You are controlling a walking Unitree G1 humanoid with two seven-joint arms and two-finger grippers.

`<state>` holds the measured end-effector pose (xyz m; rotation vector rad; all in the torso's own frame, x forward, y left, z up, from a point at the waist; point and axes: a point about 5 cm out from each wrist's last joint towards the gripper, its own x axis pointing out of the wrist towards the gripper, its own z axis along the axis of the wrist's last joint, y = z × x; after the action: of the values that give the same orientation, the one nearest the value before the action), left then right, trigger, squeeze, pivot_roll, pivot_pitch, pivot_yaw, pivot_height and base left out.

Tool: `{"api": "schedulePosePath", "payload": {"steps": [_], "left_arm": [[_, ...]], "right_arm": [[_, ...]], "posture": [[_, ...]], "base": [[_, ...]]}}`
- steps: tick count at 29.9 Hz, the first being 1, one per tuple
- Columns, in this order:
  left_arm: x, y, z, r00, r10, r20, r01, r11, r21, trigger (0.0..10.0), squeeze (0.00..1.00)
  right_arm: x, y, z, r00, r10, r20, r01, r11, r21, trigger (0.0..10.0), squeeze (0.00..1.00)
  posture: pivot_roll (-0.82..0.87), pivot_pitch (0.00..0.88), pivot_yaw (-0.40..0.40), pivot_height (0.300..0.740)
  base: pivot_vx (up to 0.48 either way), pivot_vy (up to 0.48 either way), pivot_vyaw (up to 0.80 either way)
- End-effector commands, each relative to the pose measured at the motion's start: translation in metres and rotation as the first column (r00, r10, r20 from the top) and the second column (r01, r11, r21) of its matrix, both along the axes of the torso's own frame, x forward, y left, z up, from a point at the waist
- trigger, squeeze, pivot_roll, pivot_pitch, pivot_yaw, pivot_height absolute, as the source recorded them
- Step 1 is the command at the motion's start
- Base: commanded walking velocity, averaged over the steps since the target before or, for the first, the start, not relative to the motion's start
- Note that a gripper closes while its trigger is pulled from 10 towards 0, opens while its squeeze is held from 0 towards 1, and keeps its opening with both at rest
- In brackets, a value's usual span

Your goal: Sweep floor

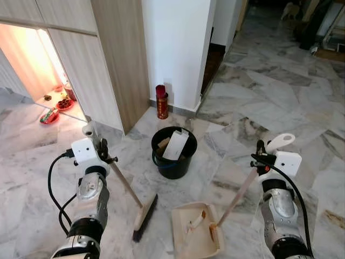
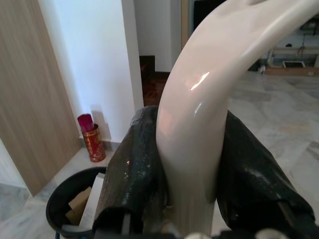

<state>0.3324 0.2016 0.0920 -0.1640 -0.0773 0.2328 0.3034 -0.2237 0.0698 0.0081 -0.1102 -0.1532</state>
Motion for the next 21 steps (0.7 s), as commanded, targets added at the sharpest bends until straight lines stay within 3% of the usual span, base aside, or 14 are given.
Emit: {"api": "schedulePosePath", "payload": {"steps": [1, 14, 21], "left_arm": [[0.001, 0.001, 0.005, 0.999, -0.002, 0.033, 0.002, 1.000, 0.003, 10.0, 0.00], [0.006, 0.006, 0.014, 0.999, -0.034, 0.037, 0.032, 0.997, 0.070, 10.0, 0.00], [0.007, 0.006, 0.013, 0.999, -0.032, 0.027, 0.030, 0.997, 0.067, 10.0, 0.00]], "right_arm": [[0.001, -0.003, 0.004, 0.999, -0.017, 0.027, 0.017, 1.000, 0.003, 10.0, 0.00], [0.004, 0.001, 0.006, 0.998, -0.039, 0.050, 0.038, 0.999, 0.023, 10.0, 0.00], [0.001, -0.001, 0.003, 0.998, -0.051, 0.040, 0.050, 0.999, 0.020, 10.0, 0.00]], "posture": [[0.00, 0.000, 0.032, 0.740], [0.01, 0.005, 0.076, 0.740], [0.00, 0.043, 0.085, 0.740]], "base": [[0.000, 0.000, 0.00], [0.000, 0.000, 0.00], [0.000, 0.000, 0.00]]}}
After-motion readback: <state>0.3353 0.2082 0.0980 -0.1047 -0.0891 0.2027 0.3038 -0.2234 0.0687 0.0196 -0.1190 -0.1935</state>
